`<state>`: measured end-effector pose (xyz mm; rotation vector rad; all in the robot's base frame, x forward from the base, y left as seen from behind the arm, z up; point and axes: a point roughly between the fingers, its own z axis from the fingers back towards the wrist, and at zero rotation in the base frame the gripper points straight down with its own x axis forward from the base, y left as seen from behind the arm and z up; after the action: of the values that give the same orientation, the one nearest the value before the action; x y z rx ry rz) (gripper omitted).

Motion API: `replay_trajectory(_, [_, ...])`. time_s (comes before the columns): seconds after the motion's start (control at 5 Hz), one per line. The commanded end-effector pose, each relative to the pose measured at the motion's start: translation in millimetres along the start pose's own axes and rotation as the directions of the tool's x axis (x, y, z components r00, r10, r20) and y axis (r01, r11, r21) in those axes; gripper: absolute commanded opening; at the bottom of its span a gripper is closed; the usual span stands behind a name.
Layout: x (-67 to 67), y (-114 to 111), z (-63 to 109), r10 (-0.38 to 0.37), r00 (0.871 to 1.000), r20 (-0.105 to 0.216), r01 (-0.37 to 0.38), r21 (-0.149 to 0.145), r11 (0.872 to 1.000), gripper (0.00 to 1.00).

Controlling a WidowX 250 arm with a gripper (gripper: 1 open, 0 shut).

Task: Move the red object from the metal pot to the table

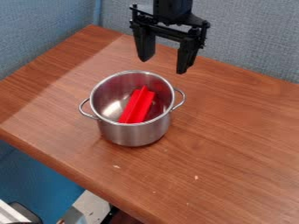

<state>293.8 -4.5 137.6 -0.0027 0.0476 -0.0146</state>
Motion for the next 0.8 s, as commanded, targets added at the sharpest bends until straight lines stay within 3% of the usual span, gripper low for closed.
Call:
replay_trajectory(0.0, [-1.7,0.5,-5.6,-0.011,1.0,-0.018,0.011,-0.002,1.0,1.0])
replay_trajectory(0.2, [-22.8,10.5,-10.4,-0.064,0.998,-0.029,0.064,0.013,0.998,1.0])
replay_trajectory(0.4, [-30.6,20.5,-16.9,-0.117,0.993,-0.006,0.117,0.064,0.991,1.0])
replay_trajectory(0.6, [-40.7,23.7,-25.5,-0.202,0.979,0.017,0.198,0.127,0.972,1.0])
